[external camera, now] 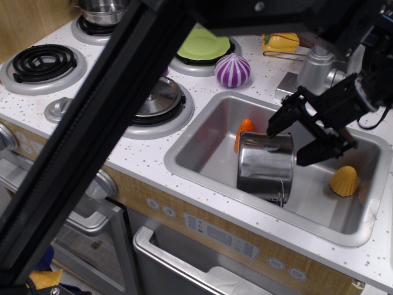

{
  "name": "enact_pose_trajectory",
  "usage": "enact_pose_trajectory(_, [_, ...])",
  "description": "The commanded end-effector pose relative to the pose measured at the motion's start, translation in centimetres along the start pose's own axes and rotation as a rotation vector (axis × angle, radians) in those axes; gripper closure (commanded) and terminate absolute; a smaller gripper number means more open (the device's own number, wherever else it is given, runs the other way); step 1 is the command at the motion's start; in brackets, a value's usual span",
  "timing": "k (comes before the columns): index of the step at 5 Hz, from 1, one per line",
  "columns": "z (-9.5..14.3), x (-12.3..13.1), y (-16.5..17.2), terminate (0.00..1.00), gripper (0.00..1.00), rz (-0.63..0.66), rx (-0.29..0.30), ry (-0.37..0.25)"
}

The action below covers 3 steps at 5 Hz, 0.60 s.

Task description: Flip pot upright in sink

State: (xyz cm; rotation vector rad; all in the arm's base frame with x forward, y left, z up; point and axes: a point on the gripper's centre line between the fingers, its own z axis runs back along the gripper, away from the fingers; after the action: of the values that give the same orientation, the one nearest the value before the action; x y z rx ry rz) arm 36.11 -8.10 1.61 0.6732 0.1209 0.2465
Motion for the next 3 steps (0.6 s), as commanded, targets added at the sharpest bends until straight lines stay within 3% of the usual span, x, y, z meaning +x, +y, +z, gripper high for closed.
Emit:
enact_pose_trajectory(1, [0.9, 0.4, 2.0, 0.0, 0.0, -0.049, -0.007, -0.062])
enact_pose_trajectory(2, [0.4, 0.4, 2.2, 0.0, 0.0, -0.04, -0.006, -0.096])
enact_pose_trajectory(3, [-0.1, 0.4, 2.2, 0.0, 1.0, 0.001, -0.05, -0.135])
